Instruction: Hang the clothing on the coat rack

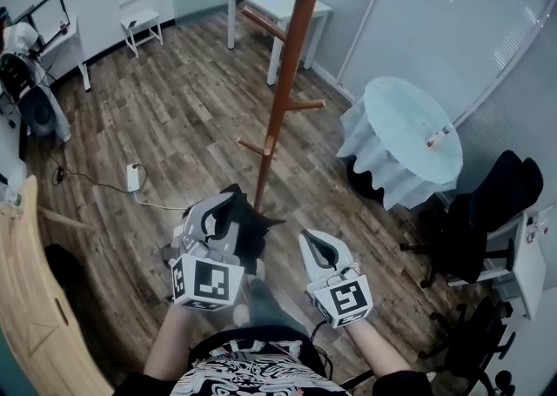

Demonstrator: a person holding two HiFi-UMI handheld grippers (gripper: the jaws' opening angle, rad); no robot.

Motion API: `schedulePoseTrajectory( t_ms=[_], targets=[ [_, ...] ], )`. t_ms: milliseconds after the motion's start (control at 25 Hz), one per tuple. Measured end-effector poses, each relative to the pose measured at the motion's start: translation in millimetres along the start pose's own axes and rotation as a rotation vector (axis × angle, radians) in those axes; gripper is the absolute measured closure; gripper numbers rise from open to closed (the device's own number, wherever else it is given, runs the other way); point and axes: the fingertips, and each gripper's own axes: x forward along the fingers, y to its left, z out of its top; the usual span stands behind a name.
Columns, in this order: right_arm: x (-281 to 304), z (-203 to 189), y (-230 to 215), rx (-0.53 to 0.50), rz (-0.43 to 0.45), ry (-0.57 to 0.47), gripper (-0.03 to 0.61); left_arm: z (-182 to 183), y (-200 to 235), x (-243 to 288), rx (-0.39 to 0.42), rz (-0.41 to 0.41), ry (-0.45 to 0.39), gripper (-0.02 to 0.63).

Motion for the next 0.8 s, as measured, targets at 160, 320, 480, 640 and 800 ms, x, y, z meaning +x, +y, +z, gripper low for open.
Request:
schedulePoseTrajectory(
  t_ms=[160,320,480,640,800],
  targets=[
    [18,5,-4,0.004,0.039,-0.012,0.577,-4,4,12,0.0,-0.01,0.01,0.606],
    [38,3,3,0.004,0.105,-0.013,0.515,-4,8,22,0.004,-0.019,0.009,0.606],
    [52,-2,11,-0.007,0.15,0.006,0.514,2,9,30,0.008,-0.018,-0.001,0.606],
    [66,-6,18,-0.062,0.195,0.041,0.468,2,8,41,0.033,-0.03,0.0,0.606],
    [84,-13,16,-0.175,0.177,0.086,0.462,-3,5,52,0.046,-0.062,-0.002,0.606]
  ],
)
